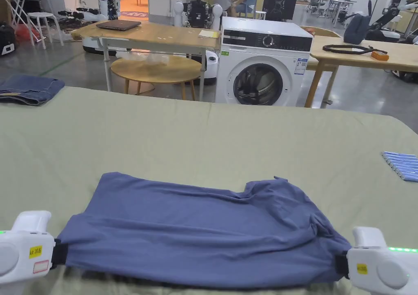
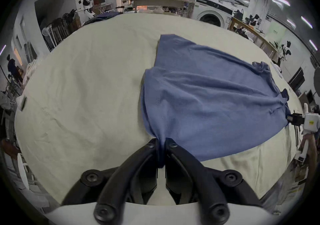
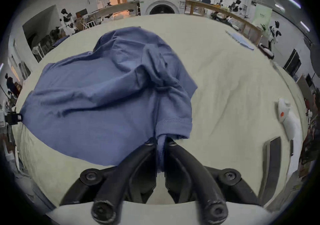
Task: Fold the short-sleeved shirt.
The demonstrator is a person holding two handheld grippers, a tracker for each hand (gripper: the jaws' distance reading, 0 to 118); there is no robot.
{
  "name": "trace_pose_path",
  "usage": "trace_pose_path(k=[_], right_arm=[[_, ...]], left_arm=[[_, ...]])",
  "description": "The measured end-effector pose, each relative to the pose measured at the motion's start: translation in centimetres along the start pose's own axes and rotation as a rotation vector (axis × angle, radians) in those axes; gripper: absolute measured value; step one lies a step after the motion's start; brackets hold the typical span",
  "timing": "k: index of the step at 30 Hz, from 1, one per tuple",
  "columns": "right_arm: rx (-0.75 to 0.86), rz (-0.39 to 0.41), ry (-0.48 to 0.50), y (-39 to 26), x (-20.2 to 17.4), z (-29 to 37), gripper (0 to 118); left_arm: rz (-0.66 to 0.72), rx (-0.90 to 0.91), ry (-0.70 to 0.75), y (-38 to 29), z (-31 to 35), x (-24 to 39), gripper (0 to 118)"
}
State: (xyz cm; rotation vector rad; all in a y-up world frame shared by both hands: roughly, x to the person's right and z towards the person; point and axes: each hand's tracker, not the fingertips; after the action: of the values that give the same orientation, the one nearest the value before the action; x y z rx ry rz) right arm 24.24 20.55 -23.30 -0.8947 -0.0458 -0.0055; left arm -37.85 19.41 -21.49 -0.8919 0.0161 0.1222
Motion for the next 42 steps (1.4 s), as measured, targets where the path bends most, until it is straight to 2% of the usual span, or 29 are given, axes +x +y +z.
trace_pose_path(k=[7, 12, 16, 23, 29, 32, 34, 35, 36, 37, 38, 39, 40, 42], right_arm=[[0.053, 0.054, -0.028, 1.4, -0.1, 5.4, 5], [0.025, 0.077, -0.023, -1.7, -0.2, 7.2, 5], [-0.026, 0.082, -0.051, -6.1, -1.1, 7.2, 5], [-0.109, 0.069, -0.083, -11.1, -1.1, 3.2, 5], [-0.091, 0.056, -0.097, -11.6, -0.8, 2.2, 5], [-0.074, 0.042, -0.173, -10.7, -1.1, 3.3, 7], [0.002, 0.017, -0.17, -9.9, -1.3, 4.7, 15], [0.046, 0.014, -0.168, -9.2, -1.9, 5.5, 26], [0.09, 0.009, -0.155, -8.5, -2.6, 6.4, 50], [0.122, 0.007, -0.147, -8.0, -3.0, 6.8, 68], [0.178, 0.002, -0.132, -7.4, -3.6, 7.3, 75], [0.226, 0.001, -0.12, -6.9, -4.1, 7.6, 74], [0.281, -0.001, -0.114, -6.4, -5.0, 7.9, 74], [0.372, 0.002, -0.095, -5.5, -6.5, 8.5, 74]], left_arm=[[-0.03, 0.076, 0.001, 1.1, 4.3, -0.2, 1], [-0.022, 0.037, -0.01, -1.3, 5.8, -0.8, 1], [-0.019, -0.022, -0.008, -5.4, 4.9, -1.2, 1], [-0.023, -0.134, 0.02, -10.4, 1.1, -1.9, 1], [-0.028, -0.126, 0.031, -10.1, 1.0, -1.0, 1], [-0.036, -0.121, 0.044, -9.3, 1.0, -1.0, 1], [-0.036, -0.071, 0.088, -8.3, 2.2, -0.2, 1], [-0.027, -0.029, 0.078, -7.6, 2.6, 0.2, 3], [-0.012, 0.018, 0.064, -6.9, 2.9, 0.6, 13], [-0.01, 0.049, 0.054, -6.5, 3.1, 0.9, 27], [-0.01, 0.092, 0.027, -6.1, 2.6, 0.7, 37], [-0.012, 0.12, 0.021, -5.5, 2.7, 1.2, 42], [-0.013, 0.156, 0.024, -4.9, 2.9, 1.8, 54], [-0.022, 0.253, 0.022, -3.9, 3.7, 3.4, 58]])
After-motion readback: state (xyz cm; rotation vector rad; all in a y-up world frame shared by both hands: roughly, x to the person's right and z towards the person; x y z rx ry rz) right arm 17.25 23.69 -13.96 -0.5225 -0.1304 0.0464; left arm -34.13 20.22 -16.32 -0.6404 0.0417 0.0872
